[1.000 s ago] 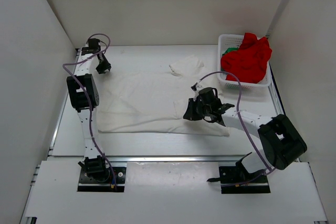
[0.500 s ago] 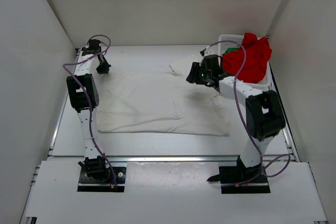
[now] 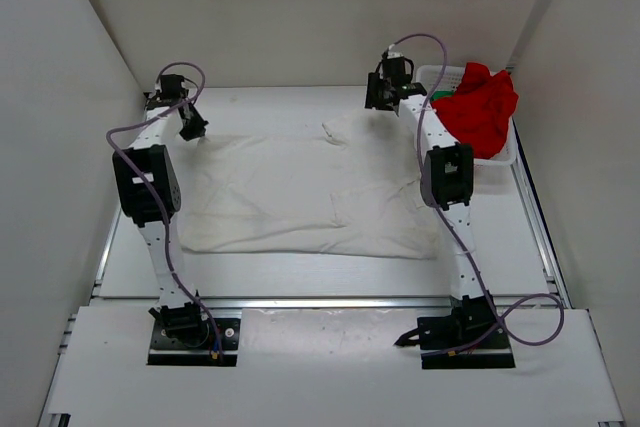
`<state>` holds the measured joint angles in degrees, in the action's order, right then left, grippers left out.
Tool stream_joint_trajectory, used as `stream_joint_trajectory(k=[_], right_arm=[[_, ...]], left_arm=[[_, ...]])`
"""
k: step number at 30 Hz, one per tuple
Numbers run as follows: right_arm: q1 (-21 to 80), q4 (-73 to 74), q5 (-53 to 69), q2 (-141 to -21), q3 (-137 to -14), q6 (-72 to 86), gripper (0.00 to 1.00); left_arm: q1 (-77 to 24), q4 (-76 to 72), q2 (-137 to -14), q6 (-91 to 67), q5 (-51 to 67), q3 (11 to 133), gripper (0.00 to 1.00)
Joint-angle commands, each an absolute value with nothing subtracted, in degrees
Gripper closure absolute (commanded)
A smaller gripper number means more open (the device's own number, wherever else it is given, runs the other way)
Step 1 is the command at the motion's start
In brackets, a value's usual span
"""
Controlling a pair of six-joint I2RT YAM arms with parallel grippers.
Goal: Fold and stack the t-shirts
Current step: Grap the side of the flattened tshirt furthest away from the robot with both arms
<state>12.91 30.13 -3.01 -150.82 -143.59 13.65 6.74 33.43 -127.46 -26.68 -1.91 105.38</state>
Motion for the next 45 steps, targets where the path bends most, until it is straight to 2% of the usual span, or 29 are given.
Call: stream_joint_trajectory(k=[1,2,5,8,15,24,30,31,33,38,45], right_arm=[[11.1,36.0,-0.4,-150.8,-141.2,14.8,0.49],[10.8,34.4,2.8,-151.5,-141.2,15.1,0.48],[10.6,36.4,6.4,-157.7,-151.1,17.7,0.47],[9.4,31.4,10.6,-156.8,-147.6,21.2,0.45],[7.7,25.0,18.6,-160.2,-148.4,29.3,0.44],[6.5,18.6,23.6,-162.5,-148.5,34.0,0.62],[6.3,17.3,25.0,-163.3,-149.1,34.8,0.62],[6.5,17.1,25.1,-163.0,-148.7,34.7,0.64],[6.4,18.0,26.0,-163.2,-148.9,34.8,0.79],[6.4,19.6,25.7,-163.3,-151.9,33.1,0.97],[6.1,30.6,25.8,-155.6,-153.7,25.6,1.0]], left_arm=[[7.4,30.2,-122.0,-27.4,-0.3,103.1,1.0],[8.2,29.5,-121.6,-27.7,-0.4,102.1,1.0],[8.0,28.8,-121.1,-27.4,1.2,101.4,1.0],[8.2,29.3,-120.9,-27.1,1.1,101.4,1.0],[7.4,27.1,-120.1,-27.8,1.8,99.7,1.0],[6.8,26.9,-120.5,-28.4,2.2,100.4,1.0],[7.1,26.9,-120.4,-28.5,2.4,100.2,1.0],[7.1,27.2,-120.5,-28.4,2.5,100.1,1.0],[7.1,26.2,-120.6,-28.6,2.8,99.8,1.0],[7.1,26.5,-120.8,-28.7,2.9,100.0,1.0],[7.7,25.5,-118.3,-29.8,4.1,97.3,1.0]])
